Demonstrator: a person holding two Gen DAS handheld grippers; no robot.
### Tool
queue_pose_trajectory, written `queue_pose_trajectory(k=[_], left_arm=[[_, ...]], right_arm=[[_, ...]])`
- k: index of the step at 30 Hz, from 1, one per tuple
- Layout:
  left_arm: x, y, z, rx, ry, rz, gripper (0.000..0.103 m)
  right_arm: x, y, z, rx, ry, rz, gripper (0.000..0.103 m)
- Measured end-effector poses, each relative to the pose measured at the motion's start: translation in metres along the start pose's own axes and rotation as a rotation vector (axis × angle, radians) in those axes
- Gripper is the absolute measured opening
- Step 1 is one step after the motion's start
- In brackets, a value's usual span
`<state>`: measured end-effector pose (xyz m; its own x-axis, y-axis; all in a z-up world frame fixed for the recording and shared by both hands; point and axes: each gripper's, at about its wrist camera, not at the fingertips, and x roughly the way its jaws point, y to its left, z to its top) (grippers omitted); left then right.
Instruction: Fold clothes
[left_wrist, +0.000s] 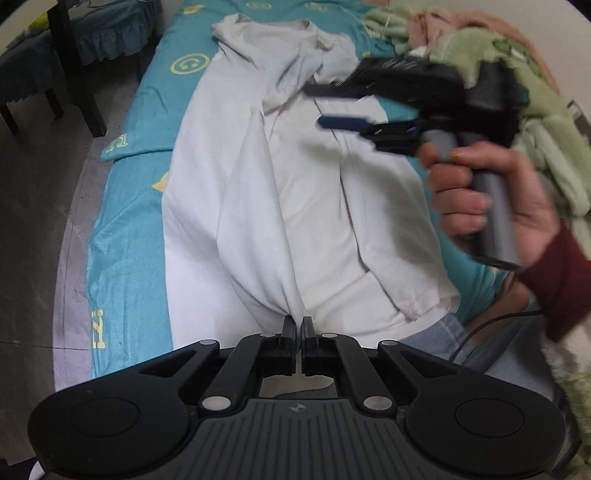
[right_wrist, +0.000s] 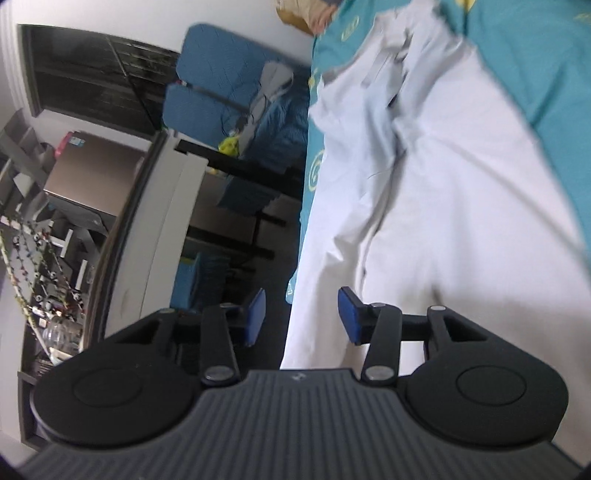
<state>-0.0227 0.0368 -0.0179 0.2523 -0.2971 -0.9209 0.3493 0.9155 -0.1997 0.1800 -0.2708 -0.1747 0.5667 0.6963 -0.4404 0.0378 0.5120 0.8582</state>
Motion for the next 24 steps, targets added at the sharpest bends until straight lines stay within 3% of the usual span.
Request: queue_pose_trajectory(k=[5, 8, 9, 10, 15, 18, 23, 24], left_arm=[[-0.022, 0.016, 0.001, -0.052, -0.058, -0.082, 0.002], [-0.029, 0.018, 0.001, -0.062, -0.085, -0.118, 0.001], [-0.029, 0.017, 0.002, -0.060, -0.091, -0.128, 0.001], [-0.029, 0.015, 0.002, -0.056, -0.095, -0.140, 0.001], [-0.014, -0.010, 0.000, 0.001, -0.098, -0.213, 0.001], [0.019, -0.028, -0.001, 0.052, -0.066, -0.214, 0.001], [0.071, -0.034, 0.002, 0.075, -0.008, -0.170, 0.004], [0.074, -0.033, 0.004, 0.070, -0.009, -0.167, 0.011]], right_arm=[[0.063, -0.015, 0.003, 0.052, 0.087, -0.071, 0.047], [0.080, -0.014, 0.002, 0.040, 0.082, -0.067, 0.046], [0.080, -0.010, 0.003, 0.005, 0.066, -0.081, 0.038], [0.079, -0.005, 0.004, -0.035, 0.048, -0.099, 0.008], [0.043, 0.025, 0.013, -0.189, -0.088, -0.165, 0.006], [0.023, 0.031, 0.020, -0.274, -0.128, -0.253, 0.006], [0.016, 0.002, 0.024, -0.219, -0.064, -0.345, 0.009], [0.009, -0.002, 0.022, -0.213, -0.044, -0.345, 0.009]])
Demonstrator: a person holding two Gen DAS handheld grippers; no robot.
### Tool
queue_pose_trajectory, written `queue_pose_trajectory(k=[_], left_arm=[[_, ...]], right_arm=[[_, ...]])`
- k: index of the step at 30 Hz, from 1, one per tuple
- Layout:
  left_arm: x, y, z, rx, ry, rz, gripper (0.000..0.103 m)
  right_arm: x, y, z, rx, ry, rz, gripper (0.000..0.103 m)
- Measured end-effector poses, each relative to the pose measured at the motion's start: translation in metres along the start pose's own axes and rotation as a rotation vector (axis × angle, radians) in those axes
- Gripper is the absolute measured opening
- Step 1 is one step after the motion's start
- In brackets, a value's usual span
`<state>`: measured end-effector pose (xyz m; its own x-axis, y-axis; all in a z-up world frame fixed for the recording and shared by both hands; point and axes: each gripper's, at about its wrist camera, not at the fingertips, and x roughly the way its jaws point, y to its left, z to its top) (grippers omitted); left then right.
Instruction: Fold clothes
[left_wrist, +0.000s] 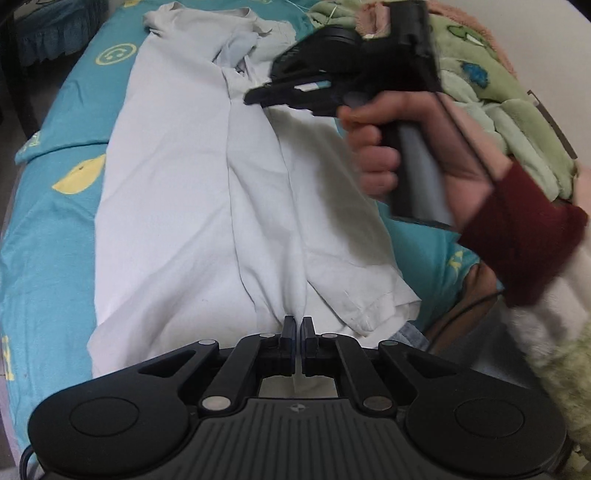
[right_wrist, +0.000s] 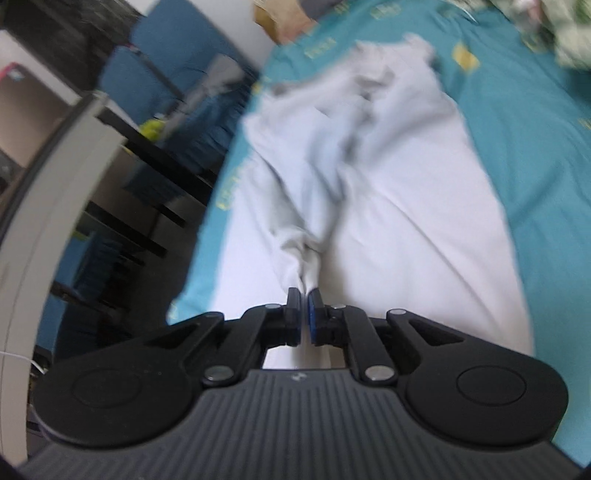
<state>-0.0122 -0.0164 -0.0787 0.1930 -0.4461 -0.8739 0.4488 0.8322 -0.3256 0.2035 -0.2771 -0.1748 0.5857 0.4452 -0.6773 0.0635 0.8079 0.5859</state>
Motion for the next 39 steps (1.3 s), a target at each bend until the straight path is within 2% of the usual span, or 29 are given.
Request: queue_pose_trajectory(k=[1, 3, 4, 5, 6, 7, 8, 10, 12, 14, 16, 20, 24, 27, 35, 39], left_arm=[[0.000, 0.002, 0.002, -0.007, -0.005, 0.003, 0.017], [-0.006, 0.008, 0.006, -0.026, -0.033, -0.001, 0.043], [-0.010, 0.012, 0.008, -0.036, -0.055, -0.005, 0.051], [-0.014, 0.017, 0.010, -0.050, -0.073, -0.012, 0.065], [-0.017, 0.024, 0.014, -0.077, -0.087, -0.019, 0.070], [-0.020, 0.033, 0.018, -0.111, -0.102, -0.025, 0.071], [-0.022, 0.041, 0.022, -0.148, -0.115, -0.027, 0.076], [-0.023, 0.056, 0.033, -0.184, -0.136, 0.003, 0.081], [-0.023, 0.070, 0.044, -0.210, -0.156, 0.040, 0.082], [-0.015, 0.078, 0.050, -0.206, -0.154, 0.123, 0.082], [-0.006, 0.087, 0.050, -0.183, -0.145, 0.198, 0.082], [0.010, 0.103, 0.042, -0.229, -0.096, 0.233, 0.082], [0.018, 0.104, 0.041, -0.228, -0.047, 0.222, 0.082], [0.028, 0.101, 0.041, -0.198, 0.006, 0.210, 0.084], [0.033, 0.104, 0.038, -0.214, 0.038, 0.182, 0.094], [0.033, 0.104, 0.036, -0.233, 0.081, 0.144, 0.098]], right_arm=[[-0.007, -0.004, -0.002, 0.000, 0.020, 0.013, 0.009], [-0.029, -0.008, -0.008, -0.003, 0.032, 0.019, 0.010], [-0.045, -0.011, -0.012, -0.010, 0.022, 0.012, 0.012], [-0.062, -0.013, -0.018, -0.017, 0.006, 0.003, 0.022], [-0.078, -0.016, -0.023, -0.020, -0.009, -0.008, 0.031], [-0.097, -0.020, -0.031, -0.022, -0.027, -0.017, 0.055], [-0.113, -0.022, -0.040, -0.019, -0.051, -0.027, 0.074], [-0.141, -0.029, -0.058, -0.003, -0.090, -0.044, 0.081], [-0.156, -0.043, -0.076, 0.067, -0.093, -0.047, 0.080], [-0.160, -0.059, -0.095, 0.157, -0.072, -0.066, 0.080], [-0.154, -0.072, -0.105, 0.226, -0.040, -0.125, 0.081], [-0.145, -0.080, -0.104, 0.270, -0.031, -0.145, 0.080], [-0.121, -0.072, -0.108, 0.229, 0.060, -0.197, 0.079], [-0.113, -0.071, -0.111, 0.215, 0.086, -0.222, 0.080], [-0.113, -0.077, -0.112, 0.252, 0.111, -0.169, 0.081], [-0.111, -0.076, -0.115, 0.258, 0.144, -0.129, 0.081]])
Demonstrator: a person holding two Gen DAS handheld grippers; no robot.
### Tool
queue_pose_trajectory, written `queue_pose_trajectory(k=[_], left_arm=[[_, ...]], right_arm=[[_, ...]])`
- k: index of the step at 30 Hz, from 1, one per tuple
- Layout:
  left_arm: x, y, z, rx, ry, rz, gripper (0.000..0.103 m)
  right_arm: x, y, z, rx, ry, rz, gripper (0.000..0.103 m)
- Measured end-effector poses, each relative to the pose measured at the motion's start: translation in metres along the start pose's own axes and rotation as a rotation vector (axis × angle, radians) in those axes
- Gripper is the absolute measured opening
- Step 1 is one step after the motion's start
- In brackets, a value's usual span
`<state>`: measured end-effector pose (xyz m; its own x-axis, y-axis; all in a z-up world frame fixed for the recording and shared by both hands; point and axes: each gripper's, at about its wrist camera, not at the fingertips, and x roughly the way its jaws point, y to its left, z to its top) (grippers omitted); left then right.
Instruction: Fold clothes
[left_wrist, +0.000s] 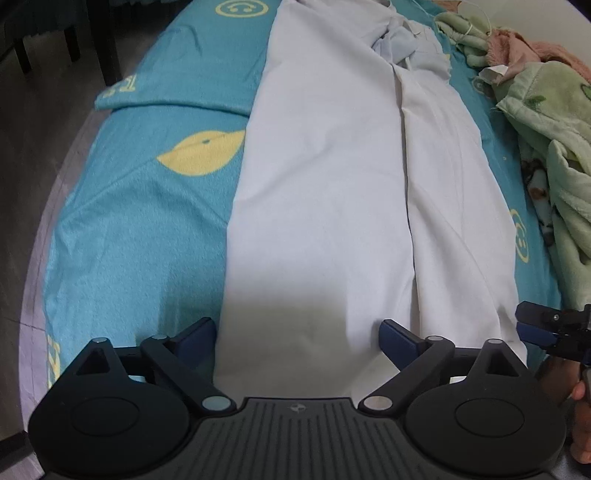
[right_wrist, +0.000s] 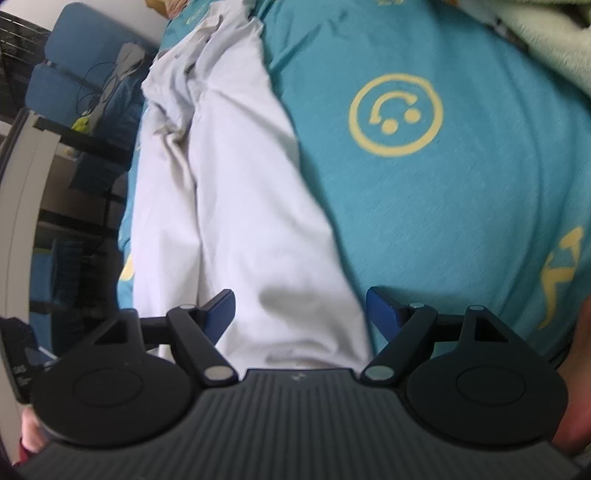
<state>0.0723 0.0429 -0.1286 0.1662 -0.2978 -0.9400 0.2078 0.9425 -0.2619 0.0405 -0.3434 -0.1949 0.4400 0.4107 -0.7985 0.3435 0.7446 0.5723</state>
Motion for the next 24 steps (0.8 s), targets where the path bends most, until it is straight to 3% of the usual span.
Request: queue_pose_trajectory(k=[13, 19, 21, 24], left_arm=[[0.006, -0.026, -0.019, 0.127, 0.247, -0.086, 0.098], [0.005, -0.043, -0.033, 0.213, 0.267, -0.086, 0.087], [0.004, -0.044, -0.034, 0.214, 0.258, -0.073, 0.079], [0.001, -0.042, -0.033, 0.198, 0.240, -0.071, 0.068]], right_arm=[[0.009, 0.007, -0.011, -0.025, 0.120, 0.073, 0.081], [0.014, 0.017, -0.016, -0.088, 0.158, 0.070, 0.080], [0.015, 0.021, -0.020, -0.115, 0.186, 0.084, 0.080], [0.015, 0.024, -0.024, -0.145, 0.195, 0.060, 0.068]])
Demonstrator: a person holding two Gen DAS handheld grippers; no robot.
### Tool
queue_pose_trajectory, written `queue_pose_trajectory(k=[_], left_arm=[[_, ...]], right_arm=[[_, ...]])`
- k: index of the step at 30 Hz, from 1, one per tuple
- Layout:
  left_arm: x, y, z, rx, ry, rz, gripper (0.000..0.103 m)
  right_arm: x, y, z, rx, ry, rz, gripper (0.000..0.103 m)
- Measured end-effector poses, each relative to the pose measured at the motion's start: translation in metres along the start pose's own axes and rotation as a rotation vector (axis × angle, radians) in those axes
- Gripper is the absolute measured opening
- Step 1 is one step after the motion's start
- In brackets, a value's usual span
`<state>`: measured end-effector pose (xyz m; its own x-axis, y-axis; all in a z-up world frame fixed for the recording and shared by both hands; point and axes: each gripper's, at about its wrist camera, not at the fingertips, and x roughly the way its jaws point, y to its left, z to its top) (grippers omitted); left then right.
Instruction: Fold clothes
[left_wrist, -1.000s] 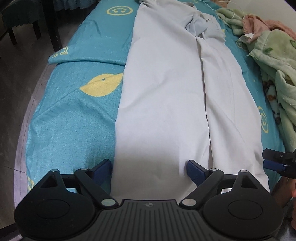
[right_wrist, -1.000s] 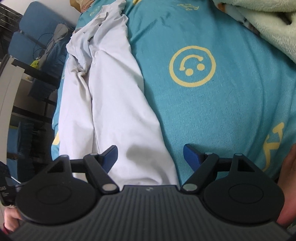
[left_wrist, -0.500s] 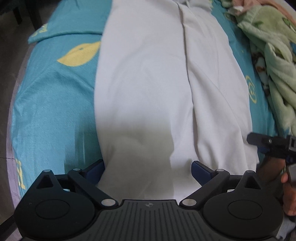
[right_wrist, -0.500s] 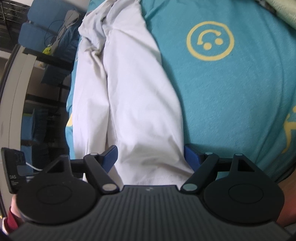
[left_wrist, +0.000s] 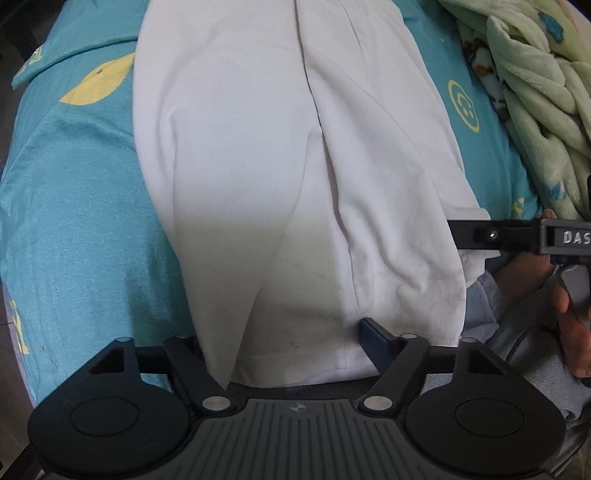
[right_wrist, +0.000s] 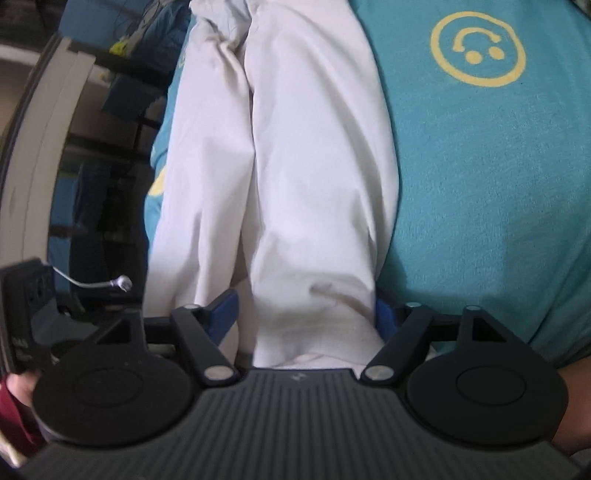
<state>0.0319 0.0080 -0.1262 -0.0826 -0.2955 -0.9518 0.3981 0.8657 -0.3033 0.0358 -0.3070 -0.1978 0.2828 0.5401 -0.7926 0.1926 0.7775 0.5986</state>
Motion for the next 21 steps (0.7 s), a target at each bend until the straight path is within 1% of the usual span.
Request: queue_pose_trajectory(k=[1, 2, 3, 4, 5, 6, 7, 9, 12, 16, 18, 21], left_arm=[[-0.001, 0.000, 0.000, -0.003, -0.007, 0.000, 0.065], [-0.002, -0.001, -0.001, -0.004, -0.014, 0.001, 0.060], [-0.003, -0.002, -0.002, 0.001, -0.021, 0.005, 0.053], [-0.004, -0.004, -0.003, 0.009, -0.029, 0.008, 0.048], [-0.005, -0.006, -0.003, 0.020, -0.035, 0.011, 0.035], [-0.007, -0.008, -0.003, 0.028, -0.046, 0.009, 0.026], [-0.010, -0.010, -0.003, 0.035, -0.061, 0.003, 0.024], [-0.018, -0.011, -0.003, 0.035, -0.100, -0.018, 0.012], [-0.041, -0.008, -0.006, -0.010, -0.199, -0.087, 0.009], [-0.093, -0.010, -0.010, -0.073, -0.373, -0.194, 0.008], [-0.124, -0.023, -0.020, -0.088, -0.449, -0.237, 0.008], [-0.166, -0.044, -0.030, -0.097, -0.554, -0.282, 0.007]], right_arm=[[0.000, 0.001, -0.001, -0.006, 0.001, -0.008, 0.058], [0.001, 0.003, -0.001, -0.016, 0.005, -0.012, 0.048], [0.002, 0.004, -0.001, -0.029, 0.010, -0.019, 0.041], [0.003, 0.006, -0.001, -0.043, 0.015, -0.028, 0.026], [0.003, 0.008, -0.001, -0.056, 0.013, -0.037, 0.021], [0.003, 0.009, -0.001, -0.069, 0.010, -0.045, 0.020], [0.002, 0.011, -0.001, -0.082, 0.007, -0.054, 0.017], [-0.003, 0.013, -0.001, -0.093, -0.011, -0.047, 0.015], [-0.021, 0.014, 0.001, -0.079, -0.058, 0.008, 0.014], [-0.055, 0.023, 0.003, -0.057, -0.143, 0.095, 0.013], [-0.073, 0.030, 0.004, -0.064, -0.189, 0.118, 0.013], [-0.104, 0.042, 0.000, -0.076, -0.267, 0.155, 0.013]])
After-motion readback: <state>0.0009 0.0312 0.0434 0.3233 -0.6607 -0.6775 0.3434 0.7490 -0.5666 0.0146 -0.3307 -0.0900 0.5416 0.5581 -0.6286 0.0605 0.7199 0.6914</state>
